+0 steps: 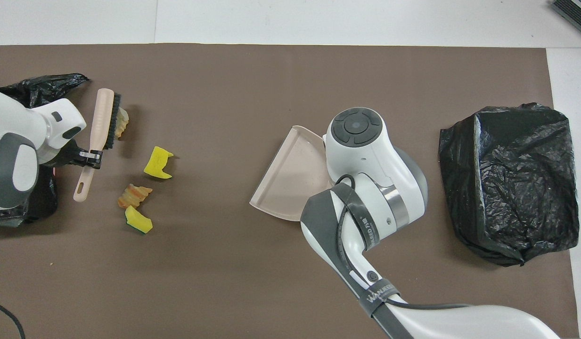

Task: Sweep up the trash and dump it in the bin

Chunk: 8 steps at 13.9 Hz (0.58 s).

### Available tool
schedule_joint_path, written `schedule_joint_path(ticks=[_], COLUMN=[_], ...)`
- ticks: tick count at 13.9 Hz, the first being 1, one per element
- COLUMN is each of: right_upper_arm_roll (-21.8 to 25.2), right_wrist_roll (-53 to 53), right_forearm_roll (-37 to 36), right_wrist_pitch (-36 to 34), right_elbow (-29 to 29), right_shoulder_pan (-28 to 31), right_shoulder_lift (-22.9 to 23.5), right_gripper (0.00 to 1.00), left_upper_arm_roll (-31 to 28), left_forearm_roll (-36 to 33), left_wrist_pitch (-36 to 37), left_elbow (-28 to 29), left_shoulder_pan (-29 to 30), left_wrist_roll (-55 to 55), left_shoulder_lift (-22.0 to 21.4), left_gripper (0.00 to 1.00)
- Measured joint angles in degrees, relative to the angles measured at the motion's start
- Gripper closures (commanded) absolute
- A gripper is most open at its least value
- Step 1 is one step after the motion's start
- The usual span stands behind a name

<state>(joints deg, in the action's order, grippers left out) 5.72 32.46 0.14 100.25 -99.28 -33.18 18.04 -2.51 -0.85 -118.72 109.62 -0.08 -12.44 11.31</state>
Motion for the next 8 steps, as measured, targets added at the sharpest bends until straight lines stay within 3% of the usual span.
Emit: schedule_joint_path(ticks=[3, 8], right_upper_arm_roll=[-0.1, -0.2], right_wrist_roll=[0.0, 0.0], right_forearm_roll=[-0.9, -1.5], right_wrist_pitch=[0.2, 0.3], right_elbow=[0.0, 0.0], right_shoulder_pan=[-3.3, -5.4], right_shoulder_lift=[2.3, 2.8], right_gripper=[1.0, 1.0], left_upper_arm_roll=[0.0, 1.6], left_forearm_roll=[0.0, 0.0], left_wrist_pitch=[-2.9, -0.4], left_elbow=[0.0, 1.1], left_shoulder_pan=[3.0, -0.1], left_wrist_roll=[-3.8, -3.6], left_shoulder_lift=[2.9, 3.3], left_gripper=[1.0, 1.0])
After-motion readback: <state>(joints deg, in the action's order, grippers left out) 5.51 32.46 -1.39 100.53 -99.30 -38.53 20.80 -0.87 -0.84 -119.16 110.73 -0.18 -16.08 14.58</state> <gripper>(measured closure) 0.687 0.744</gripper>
